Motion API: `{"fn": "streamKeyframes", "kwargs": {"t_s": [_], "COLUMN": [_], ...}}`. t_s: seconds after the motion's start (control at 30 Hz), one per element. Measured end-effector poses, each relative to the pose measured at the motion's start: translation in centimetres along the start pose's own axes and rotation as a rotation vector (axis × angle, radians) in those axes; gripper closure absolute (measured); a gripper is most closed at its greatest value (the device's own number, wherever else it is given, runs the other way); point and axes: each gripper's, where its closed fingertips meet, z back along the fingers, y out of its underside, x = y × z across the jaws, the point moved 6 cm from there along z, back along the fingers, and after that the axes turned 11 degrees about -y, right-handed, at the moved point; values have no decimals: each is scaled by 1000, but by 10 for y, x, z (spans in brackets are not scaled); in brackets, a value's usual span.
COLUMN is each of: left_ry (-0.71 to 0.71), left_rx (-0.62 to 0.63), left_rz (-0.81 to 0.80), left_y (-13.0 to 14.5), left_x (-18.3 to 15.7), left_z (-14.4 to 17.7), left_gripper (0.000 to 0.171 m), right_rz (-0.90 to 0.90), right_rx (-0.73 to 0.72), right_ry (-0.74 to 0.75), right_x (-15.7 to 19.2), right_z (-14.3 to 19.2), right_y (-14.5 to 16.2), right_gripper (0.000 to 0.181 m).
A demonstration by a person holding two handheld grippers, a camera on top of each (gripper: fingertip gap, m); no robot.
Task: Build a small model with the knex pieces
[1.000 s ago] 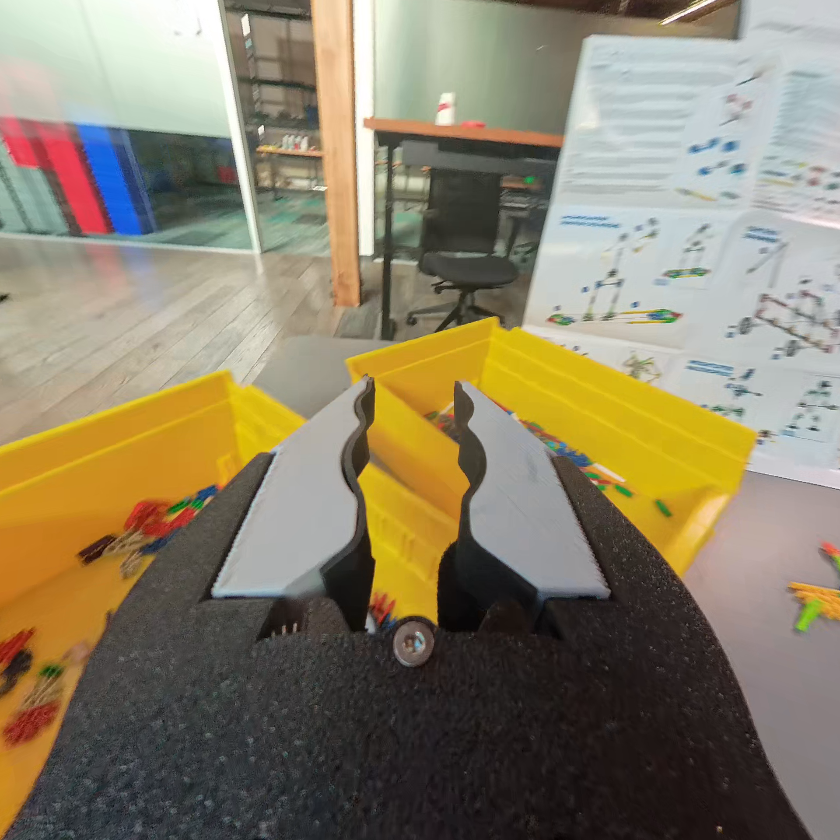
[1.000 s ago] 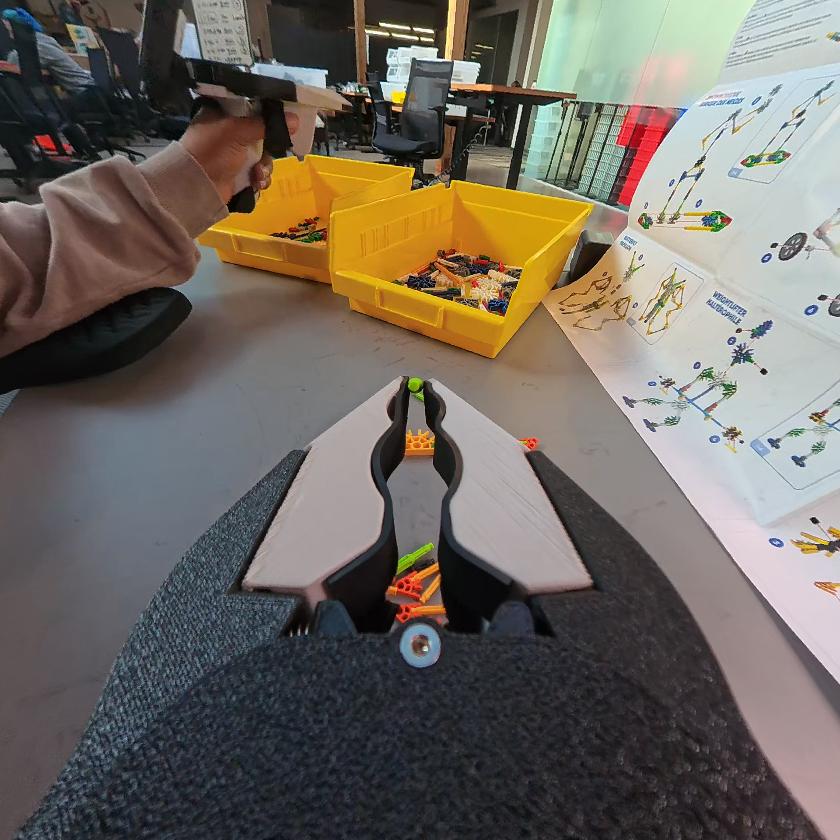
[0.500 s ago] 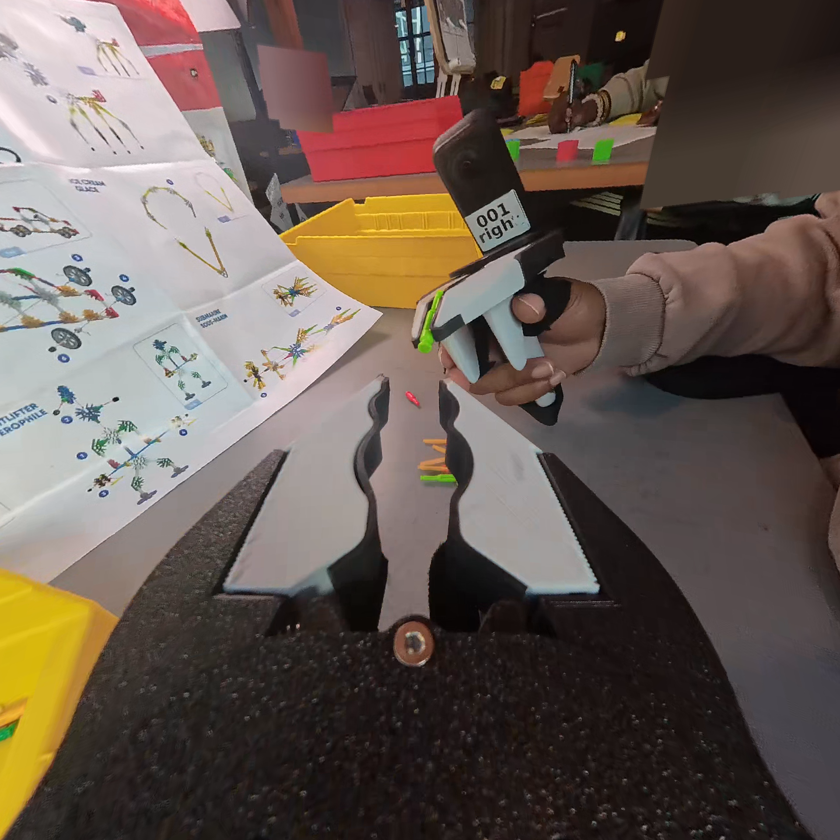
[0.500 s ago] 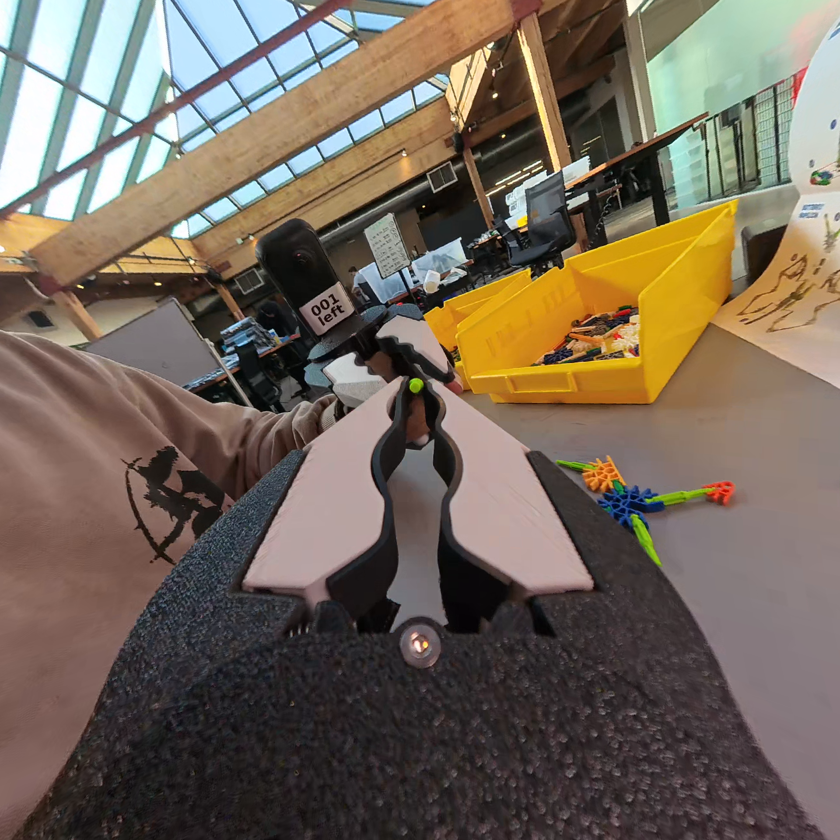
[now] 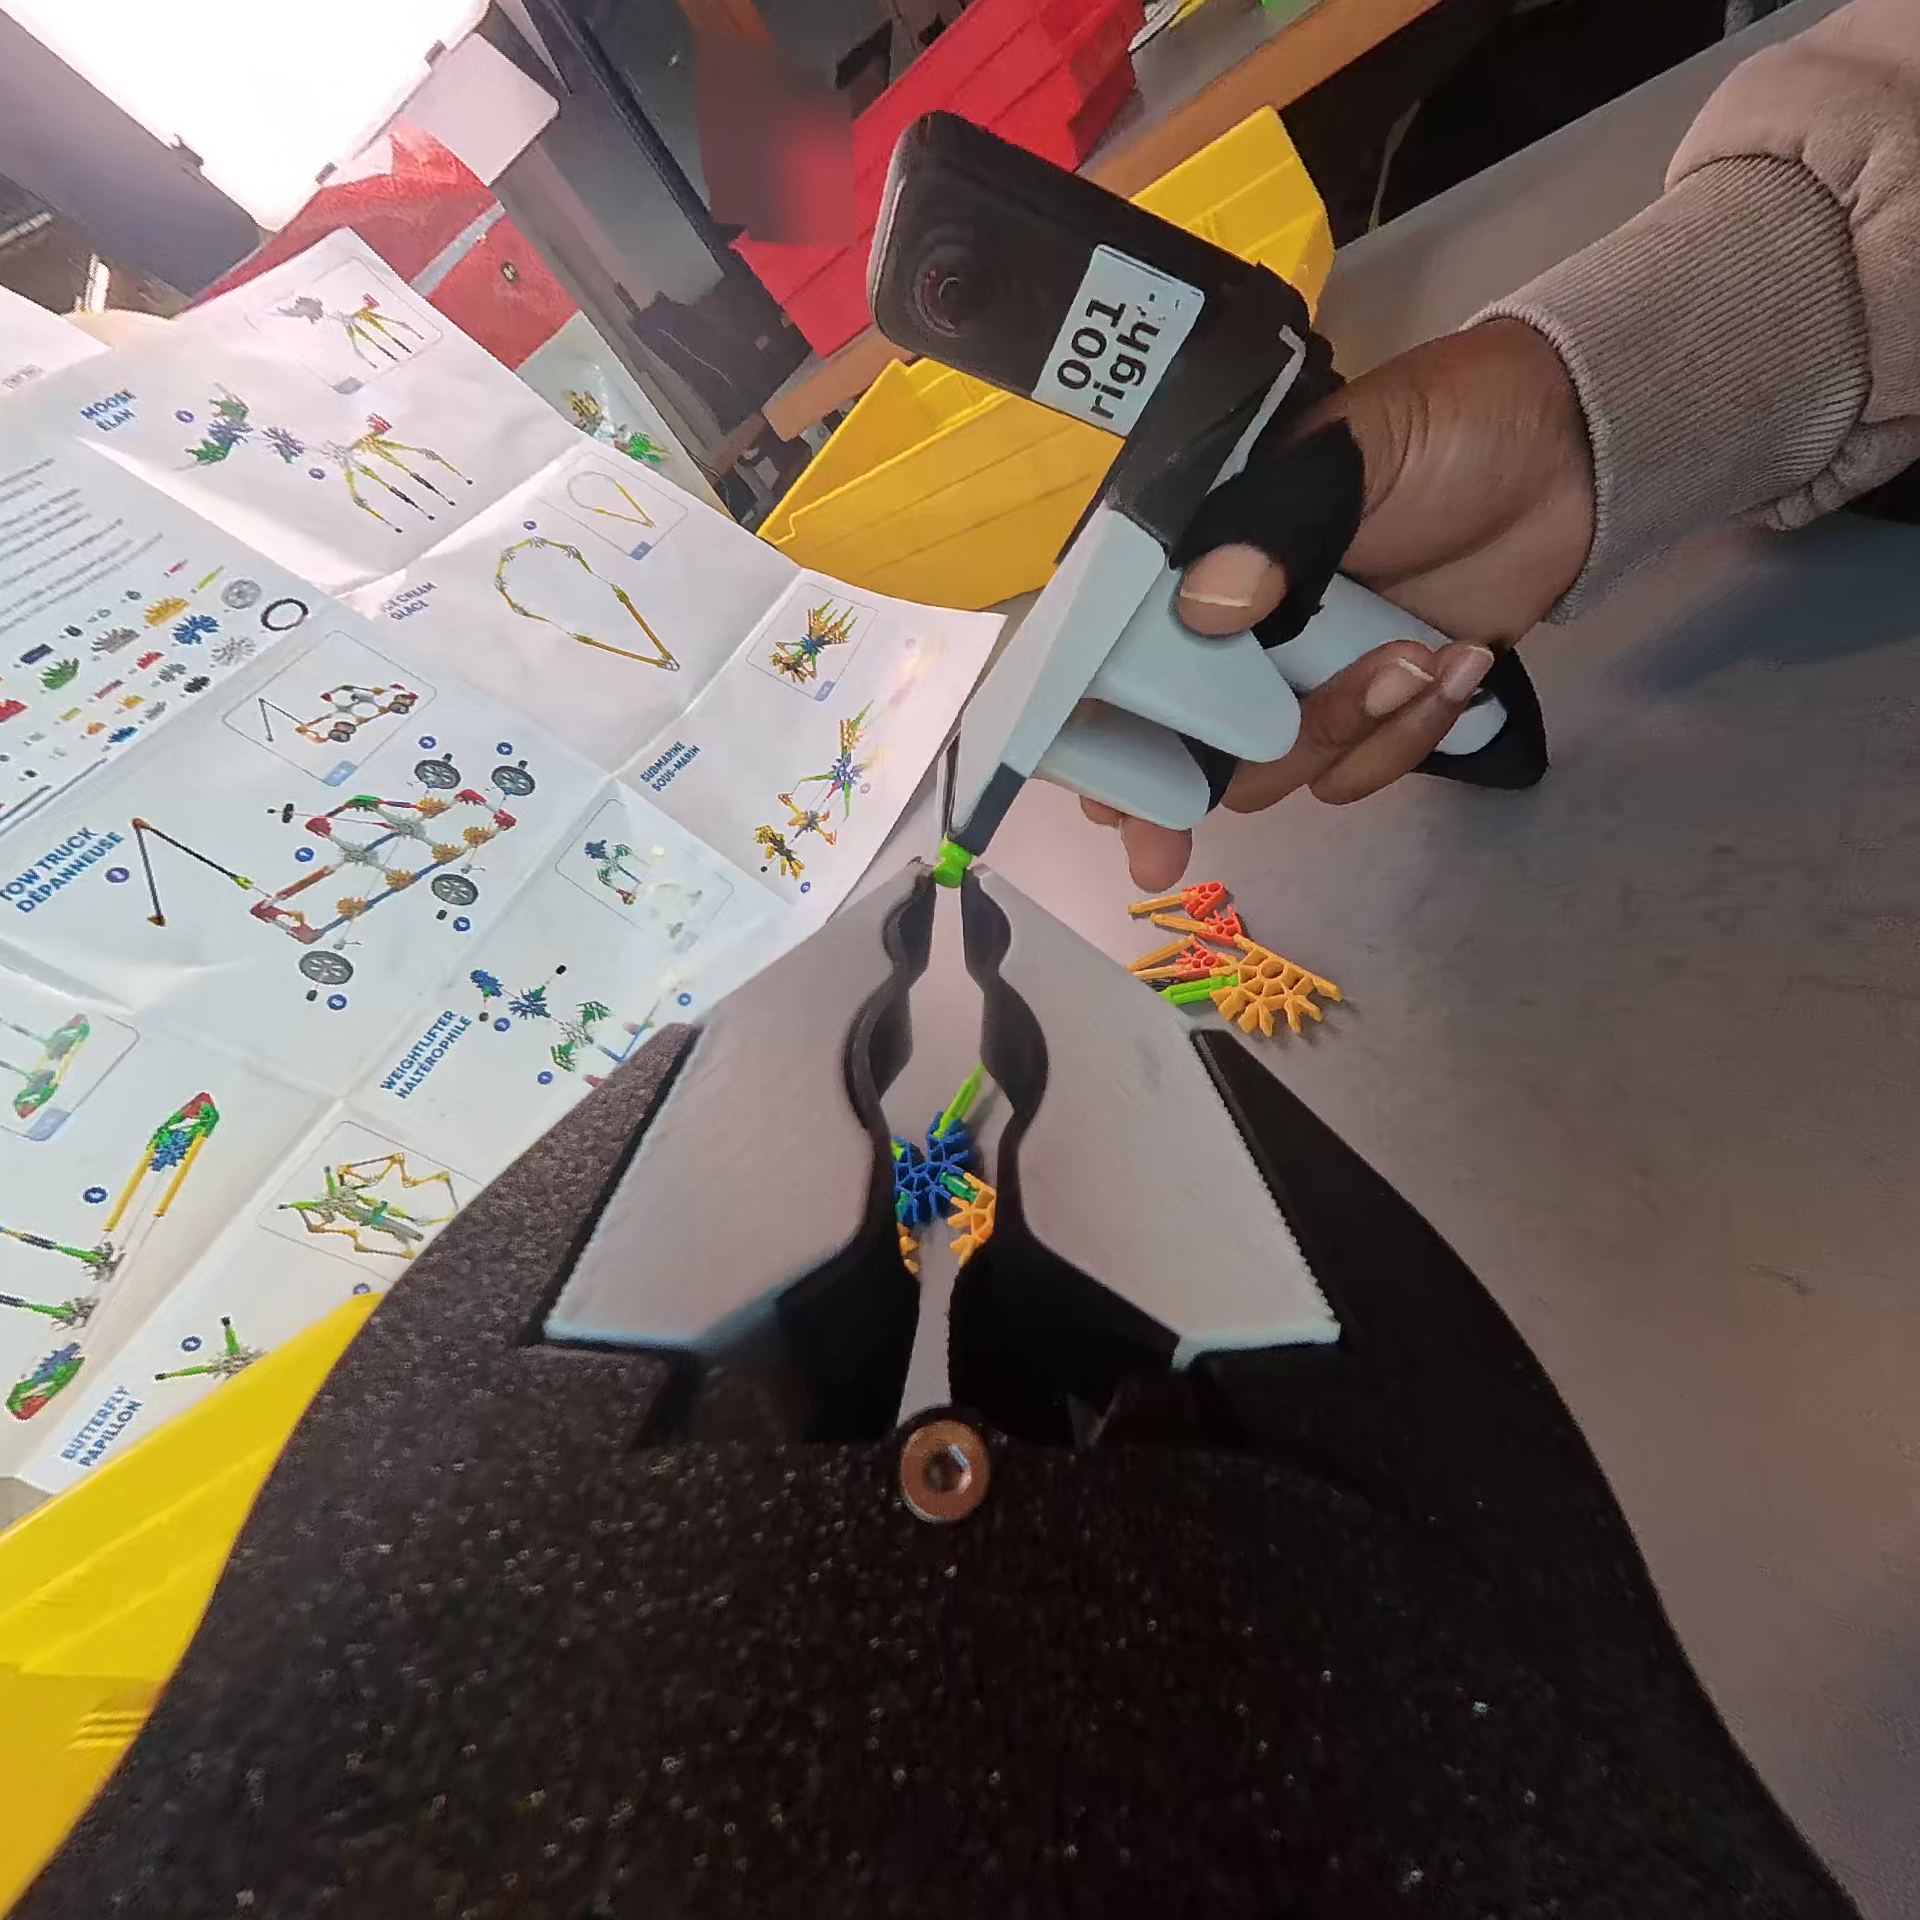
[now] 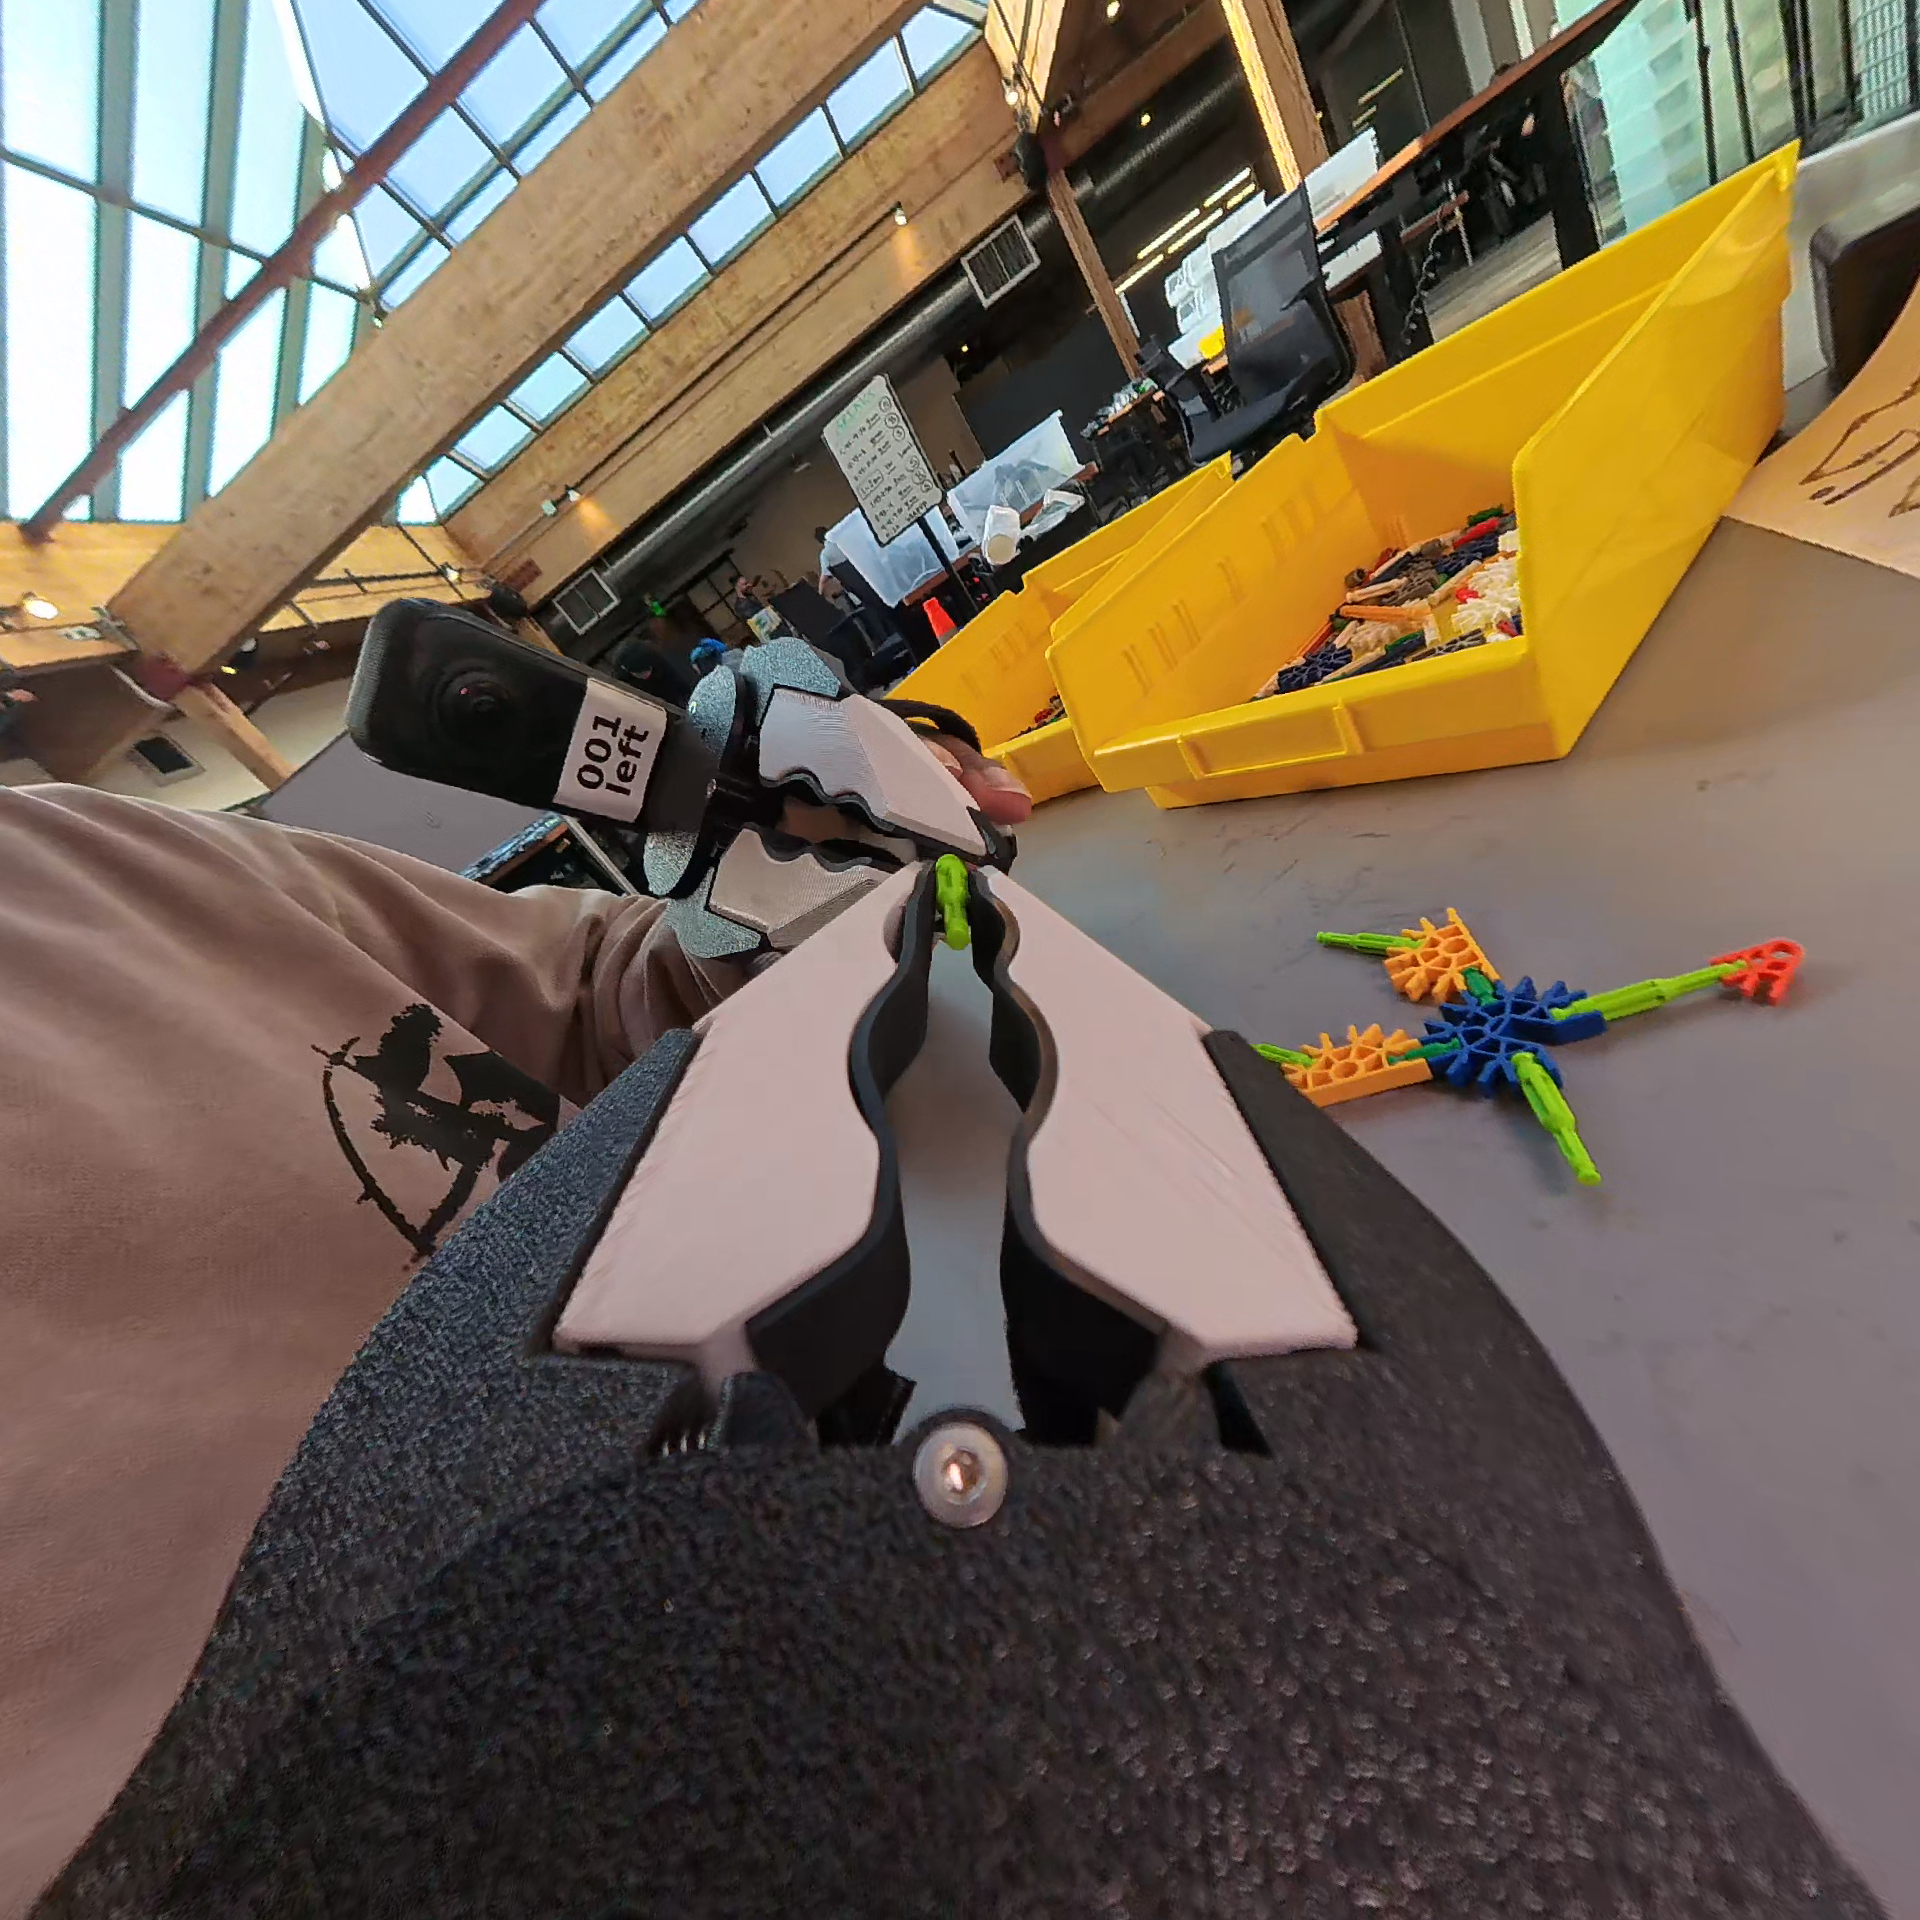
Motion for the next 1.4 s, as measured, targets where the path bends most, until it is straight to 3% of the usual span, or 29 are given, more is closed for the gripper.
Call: {"fn": "streamKeyframes", "kwargs": {"t_s": [0.17,0.27,0.43,0.5,0.6,0.8,0.9,1.1,1.23,1.4], "left_ry": [-8,-143,-558,-615,-648,-538,-390,-79,0,51], "left_rx": [22,102,387,514,607,538,455,310,292,278], "left_rz": [93,155,325,413,489,438,436,606,661,713], "left_y": [10,28,94,123,149,134,119,89,82,84], "left_x": [11,41,120,135,141,123,100,51,42,40], "left_z": [1,5,31,41,47,33,18,-6,-10,-8], "left_gripper": [168,168,167,166,166,150,149,140,139,142], "right_rz": [89,158,330,353,364,374,379,327,216,216], "right_rx": [37,21,155,237,320,490,579,728,763,787], "right_ry": [82,160,426,496,542,606,660,747,738,705], "right_x": [-2,-5,-20,-27,-33,-46,-51,-57,-58,-61], "right_z": [5,18,55,66,75,79,85,120,137,135], "right_y": [-4,-16,-30,-29,-26,-9,-3,0,7,14], "right_gripper": [171,162,158,157,154,135,120,134,144,146]}}
